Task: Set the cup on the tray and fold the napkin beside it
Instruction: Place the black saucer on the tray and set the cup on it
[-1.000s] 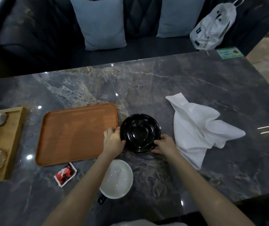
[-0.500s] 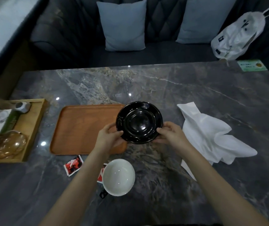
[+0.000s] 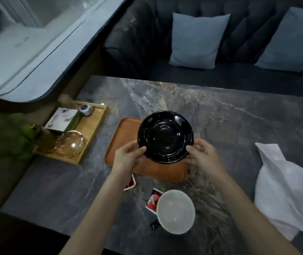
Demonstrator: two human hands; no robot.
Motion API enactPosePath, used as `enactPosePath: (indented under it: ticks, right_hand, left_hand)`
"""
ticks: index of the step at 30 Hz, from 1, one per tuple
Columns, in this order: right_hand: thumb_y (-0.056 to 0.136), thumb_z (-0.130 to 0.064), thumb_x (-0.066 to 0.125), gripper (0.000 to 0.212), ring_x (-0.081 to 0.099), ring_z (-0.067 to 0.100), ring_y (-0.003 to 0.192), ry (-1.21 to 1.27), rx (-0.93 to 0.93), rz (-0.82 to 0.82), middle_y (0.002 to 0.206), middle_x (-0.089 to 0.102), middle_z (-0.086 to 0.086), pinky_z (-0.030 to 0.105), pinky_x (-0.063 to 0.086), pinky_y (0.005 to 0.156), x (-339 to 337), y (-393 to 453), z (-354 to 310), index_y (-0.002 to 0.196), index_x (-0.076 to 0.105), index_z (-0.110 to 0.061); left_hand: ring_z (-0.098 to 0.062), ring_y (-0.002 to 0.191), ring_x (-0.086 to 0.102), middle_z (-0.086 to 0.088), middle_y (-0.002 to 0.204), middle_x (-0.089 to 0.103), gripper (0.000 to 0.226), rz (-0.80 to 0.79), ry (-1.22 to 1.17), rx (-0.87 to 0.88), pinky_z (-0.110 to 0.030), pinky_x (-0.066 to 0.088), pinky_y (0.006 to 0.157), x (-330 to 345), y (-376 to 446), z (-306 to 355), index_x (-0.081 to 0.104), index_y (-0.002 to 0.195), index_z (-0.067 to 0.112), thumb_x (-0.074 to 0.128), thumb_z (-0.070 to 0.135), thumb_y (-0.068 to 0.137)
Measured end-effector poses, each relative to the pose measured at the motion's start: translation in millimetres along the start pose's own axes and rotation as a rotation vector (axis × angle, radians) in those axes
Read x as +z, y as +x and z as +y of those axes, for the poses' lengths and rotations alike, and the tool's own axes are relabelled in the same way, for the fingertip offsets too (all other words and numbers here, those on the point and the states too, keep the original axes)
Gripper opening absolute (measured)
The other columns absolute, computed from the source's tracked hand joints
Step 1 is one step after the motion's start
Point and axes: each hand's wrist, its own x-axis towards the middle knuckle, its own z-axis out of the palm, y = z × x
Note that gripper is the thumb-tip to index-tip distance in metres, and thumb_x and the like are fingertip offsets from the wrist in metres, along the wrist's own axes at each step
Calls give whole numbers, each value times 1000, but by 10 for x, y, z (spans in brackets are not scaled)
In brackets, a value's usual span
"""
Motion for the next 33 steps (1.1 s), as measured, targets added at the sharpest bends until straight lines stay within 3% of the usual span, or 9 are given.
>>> enactPosePath:
  ticks: [4, 7, 11, 15, 17, 19, 25, 28, 33]
  right_hand:
    - [92, 3, 48, 14, 65, 5, 49, -12, 19, 1, 79, 62, 5, 23, 58, 50, 424, 155, 189, 88, 51, -10]
    - [93, -4, 49, 12, 66, 4, 53, -106, 30, -7, 82, 65, 3, 20, 56, 53, 693, 279, 359, 93, 52, -15]
    - [92, -5, 51, 21, 63, 2, 52, -167, 82, 46, 82, 63, 0, 17, 53, 51, 991, 468, 556, 113, 50, -4]
    - [92, -6, 52, 30, 61, 11, 62, -249, 129, 120, 84, 61, -4, 21, 54, 56, 1207, 620, 732, 121, 50, 1]
    - [92, -7, 53, 31, 61, 14, 65, -287, 165, 154, 85, 62, -5, 30, 55, 66, 1269, 671, 791, 122, 51, -1]
    - [91, -7, 53, 29, 62, 14, 68, -336, 174, 159, 88, 63, -1, 29, 55, 68, 1307, 714, 818, 120, 54, -3]
    - [90, -9, 55, 24, 63, 13, 64, -474, 131, 165, 77, 64, 2, 16, 53, 57, 1393, 855, 892, 114, 58, -2]
    - [90, -10, 56, 23, 63, 12, 60, -485, 122, 186, 75, 65, 3, 10, 50, 52, 1414, 886, 896, 113, 58, -3]
    - [88, -11, 60, 23, 63, 14, 56, -504, 120, 215, 67, 65, 1, 20, 53, 56, 1403, 920, 903, 110, 60, -4]
  left_hand:
    - [-33, 101, 63, -17, 114, 65, 43, 72, 59, -5, -48, 50, 93, -334, 161, 25, 59, 119, 2, 68, 1, 77]
    - [-31, 99, 65, -17, 112, 66, 41, 107, 125, -4, -44, 52, 92, -571, 320, 19, 58, 120, 0, 64, -1, 80]
    - [-26, 91, 68, -16, 104, 69, 36, 188, 263, -6, -37, 55, 86, -820, 578, 0, 62, 115, -1, 67, 1, 79]
    - [-18, 78, 66, -12, 101, 69, 34, 199, 352, -28, -11, 54, 54, -953, 844, -43, 64, 112, 1, 68, 0, 78]
    - [-18, 78, 67, -13, 100, 70, 33, 210, 351, -74, -12, 54, 54, -986, 949, -71, 64, 112, 1, 68, -1, 79]
    - [-22, 80, 67, -15, 99, 69, 33, 216, 314, -127, -16, 56, 58, -1003, 1021, -98, 63, 111, -2, 67, -2, 79]
    - [-23, 78, 65, -17, 91, 68, 27, 229, 312, -158, -13, 54, 54, -1060, 1147, -105, 64, 106, -7, 66, -5, 79]
    - [-15, 65, 62, -11, 76, 66, 24, 219, 348, -124, -7, 51, 49, -1069, 1191, -86, 65, 102, -8, 67, -3, 79]
    - [-6, 53, 63, -5, 67, 64, 23, 184, 369, -127, -7, 50, 47, -1103, 1224, -73, 66, 97, -8, 71, 1, 76]
